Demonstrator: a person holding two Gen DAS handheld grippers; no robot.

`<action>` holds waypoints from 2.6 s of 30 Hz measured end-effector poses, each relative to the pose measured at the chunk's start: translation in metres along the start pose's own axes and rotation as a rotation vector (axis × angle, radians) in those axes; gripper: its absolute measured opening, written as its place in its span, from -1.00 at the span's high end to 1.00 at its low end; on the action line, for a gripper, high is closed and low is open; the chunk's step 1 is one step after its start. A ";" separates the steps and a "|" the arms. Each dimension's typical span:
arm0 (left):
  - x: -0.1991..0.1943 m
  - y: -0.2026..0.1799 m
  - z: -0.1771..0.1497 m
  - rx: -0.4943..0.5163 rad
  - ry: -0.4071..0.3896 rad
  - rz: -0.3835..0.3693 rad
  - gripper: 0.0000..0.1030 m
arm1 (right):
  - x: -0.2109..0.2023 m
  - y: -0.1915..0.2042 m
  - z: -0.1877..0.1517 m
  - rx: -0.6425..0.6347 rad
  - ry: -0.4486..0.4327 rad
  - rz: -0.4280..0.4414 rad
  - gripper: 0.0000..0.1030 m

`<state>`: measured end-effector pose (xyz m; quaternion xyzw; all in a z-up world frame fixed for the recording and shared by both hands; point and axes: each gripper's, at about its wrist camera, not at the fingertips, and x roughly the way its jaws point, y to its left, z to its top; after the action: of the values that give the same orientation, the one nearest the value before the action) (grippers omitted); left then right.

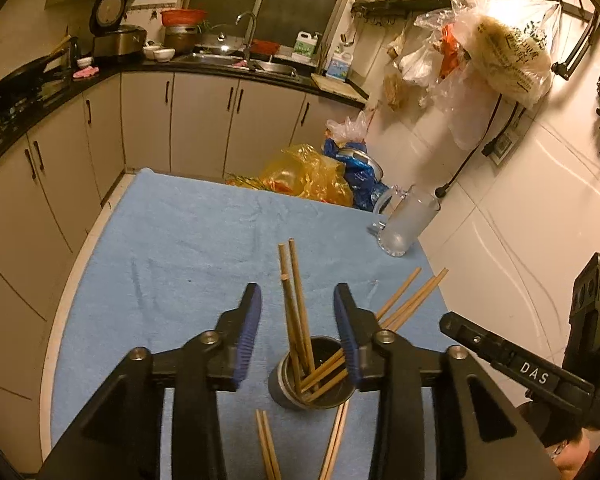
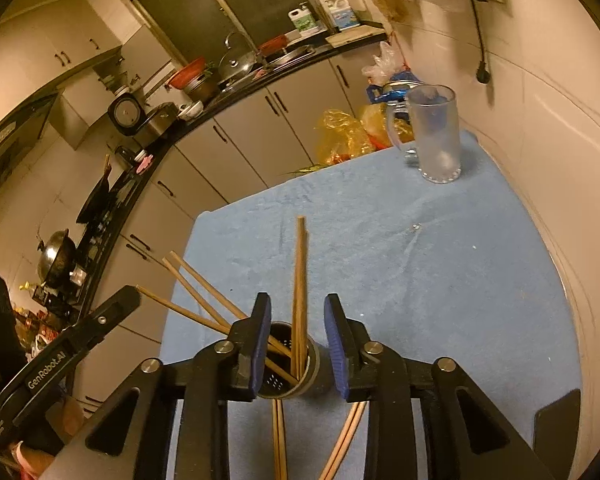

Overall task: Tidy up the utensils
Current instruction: 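Move both open tools back down to the loose chopsticks on the cloth, then close the left tool on a chopstick while the right tool grasps another chopstick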

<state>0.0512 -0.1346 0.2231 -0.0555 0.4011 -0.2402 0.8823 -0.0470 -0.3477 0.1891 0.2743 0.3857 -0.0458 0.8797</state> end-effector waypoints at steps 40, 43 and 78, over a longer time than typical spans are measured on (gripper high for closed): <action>0.089 0.034 -0.185 -0.005 0.503 0.008 0.78 | 0.044 -0.080 -0.114 0.104 0.316 -0.160 0.22; 0.099 0.034 -0.190 -0.003 0.516 0.032 0.83 | 0.045 -0.084 -0.113 0.105 0.323 -0.159 0.22; 0.093 0.066 -0.178 -0.028 0.502 0.113 0.86 | 0.144 -0.061 -0.100 0.151 0.530 -0.214 0.82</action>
<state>-0.0017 -0.1039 0.0211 0.0158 0.6132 -0.1912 0.7663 -0.0295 -0.3285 0.0057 0.2992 0.6241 -0.0935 0.7157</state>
